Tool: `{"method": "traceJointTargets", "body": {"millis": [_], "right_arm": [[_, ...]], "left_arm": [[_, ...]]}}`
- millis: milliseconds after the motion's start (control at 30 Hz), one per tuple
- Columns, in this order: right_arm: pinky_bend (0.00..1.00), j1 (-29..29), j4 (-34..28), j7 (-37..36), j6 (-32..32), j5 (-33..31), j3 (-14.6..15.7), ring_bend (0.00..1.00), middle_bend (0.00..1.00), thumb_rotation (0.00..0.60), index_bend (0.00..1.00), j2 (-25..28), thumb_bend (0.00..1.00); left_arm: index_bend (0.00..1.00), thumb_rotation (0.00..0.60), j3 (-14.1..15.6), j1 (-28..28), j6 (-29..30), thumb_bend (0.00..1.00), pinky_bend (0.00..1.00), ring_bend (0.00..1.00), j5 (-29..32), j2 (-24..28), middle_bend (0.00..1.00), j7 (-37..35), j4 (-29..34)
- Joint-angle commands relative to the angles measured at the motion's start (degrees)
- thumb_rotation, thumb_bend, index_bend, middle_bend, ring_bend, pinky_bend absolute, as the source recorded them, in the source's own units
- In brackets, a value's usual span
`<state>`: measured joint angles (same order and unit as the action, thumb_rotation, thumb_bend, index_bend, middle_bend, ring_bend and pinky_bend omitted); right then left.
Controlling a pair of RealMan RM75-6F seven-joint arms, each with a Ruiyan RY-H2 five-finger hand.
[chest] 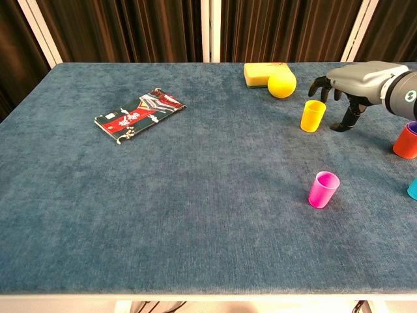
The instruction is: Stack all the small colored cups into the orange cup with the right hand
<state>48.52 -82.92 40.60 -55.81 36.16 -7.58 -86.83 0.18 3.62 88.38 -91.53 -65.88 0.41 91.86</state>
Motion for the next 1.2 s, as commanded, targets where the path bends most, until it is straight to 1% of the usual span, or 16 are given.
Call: {"method": "traceJointTargets", "body": {"millis": [33, 867, 1100, 1200], "right_arm": [[0.30, 0.2, 0.4, 0.0, 0.0, 0.1, -0.1, 0.27, 0.25, 0.600, 0.22, -0.5, 0.27], [0.39, 0.9, 5.0, 0.4, -1.7, 1.3, -1.3, 0.39, 0.37, 0.600, 0.36, -5.7, 0.32], [0.43, 0.6, 6.5, 0.1, -2.3, 2.7, -1.4, 0.42, 0.40, 0.600, 0.43, -6.8, 0.33], [0.44, 0.4, 6.4, 0.0, -2.5, 3.1, -1.7, 0.43, 0.41, 0.600, 0.44, -6.8, 0.33]], "left_arm": [[0.04, 0.600, 0.0, -0.1, 0.2, 0.07, 0.00, 0.00, 0.0, 0.0, 0.00, -0.2, 0.0], [0.03, 0.600, 0.3, -0.6, 1.1, 0.07, 0.00, 0.00, -0.7, 0.1, 0.00, -2.3, -1.3], [0.03, 0.600, 0.3, -0.8, 1.2, 0.07, 0.00, 0.00, -0.5, 0.1, 0.00, -2.5, -1.5], [0.03, 0.600, 0.3, -0.9, 1.4, 0.07, 0.00, 0.00, -0.6, 0.1, 0.00, -2.5, -1.5]]}}
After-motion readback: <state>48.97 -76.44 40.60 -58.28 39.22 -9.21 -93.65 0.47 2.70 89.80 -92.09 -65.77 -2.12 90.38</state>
